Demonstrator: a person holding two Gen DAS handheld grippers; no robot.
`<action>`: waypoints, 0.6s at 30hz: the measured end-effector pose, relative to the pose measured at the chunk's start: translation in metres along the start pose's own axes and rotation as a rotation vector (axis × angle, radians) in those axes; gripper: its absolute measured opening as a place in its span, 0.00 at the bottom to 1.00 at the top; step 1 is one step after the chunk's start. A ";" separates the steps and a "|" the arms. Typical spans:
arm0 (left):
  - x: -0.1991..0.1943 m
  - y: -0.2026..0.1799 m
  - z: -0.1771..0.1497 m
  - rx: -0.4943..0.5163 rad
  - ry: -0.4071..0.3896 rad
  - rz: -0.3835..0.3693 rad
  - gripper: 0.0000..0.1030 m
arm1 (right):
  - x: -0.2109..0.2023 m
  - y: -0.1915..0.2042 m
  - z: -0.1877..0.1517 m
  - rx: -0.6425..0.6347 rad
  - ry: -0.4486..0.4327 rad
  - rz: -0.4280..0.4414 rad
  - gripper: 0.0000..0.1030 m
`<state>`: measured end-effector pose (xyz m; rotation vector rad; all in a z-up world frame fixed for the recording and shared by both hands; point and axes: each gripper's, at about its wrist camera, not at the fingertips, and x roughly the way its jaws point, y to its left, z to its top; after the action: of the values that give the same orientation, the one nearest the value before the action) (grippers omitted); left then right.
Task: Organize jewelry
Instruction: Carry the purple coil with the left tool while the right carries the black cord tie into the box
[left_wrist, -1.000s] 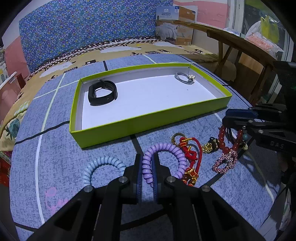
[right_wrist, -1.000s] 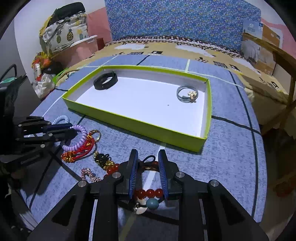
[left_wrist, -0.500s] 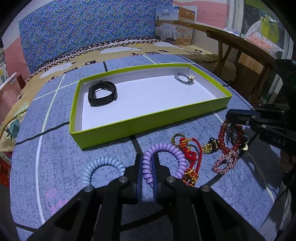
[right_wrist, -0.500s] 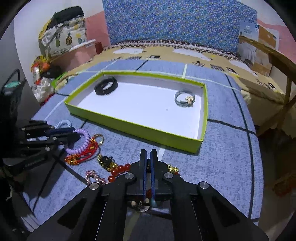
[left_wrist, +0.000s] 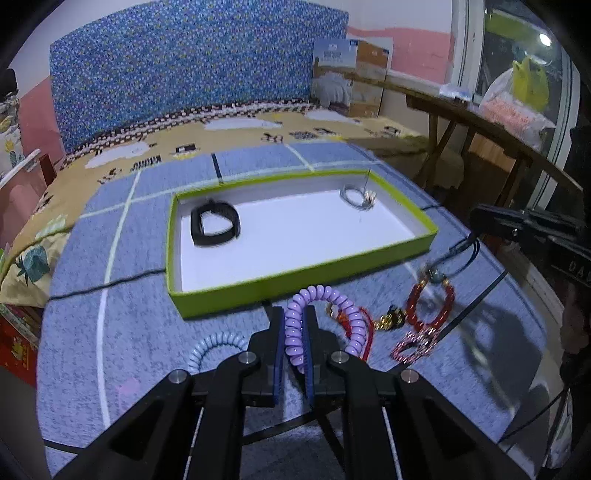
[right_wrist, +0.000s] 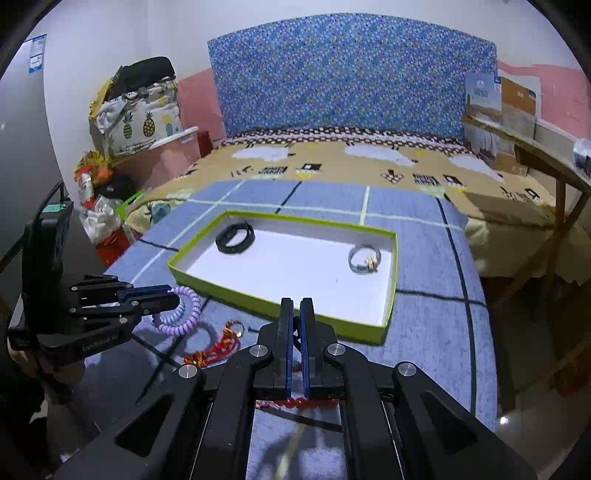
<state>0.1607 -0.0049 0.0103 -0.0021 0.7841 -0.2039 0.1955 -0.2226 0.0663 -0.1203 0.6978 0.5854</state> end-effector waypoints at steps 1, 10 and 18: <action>-0.004 0.000 0.003 0.001 -0.011 -0.001 0.09 | -0.002 0.002 0.003 -0.003 -0.006 0.000 0.03; -0.024 0.004 0.032 0.014 -0.086 0.012 0.09 | -0.005 0.004 0.024 -0.027 -0.043 -0.001 0.03; -0.008 0.017 0.055 0.000 -0.098 0.038 0.09 | 0.015 -0.005 0.041 -0.028 -0.038 -0.014 0.03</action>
<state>0.1972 0.0090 0.0536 0.0030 0.6864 -0.1670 0.2306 -0.2080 0.0878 -0.1393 0.6518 0.5830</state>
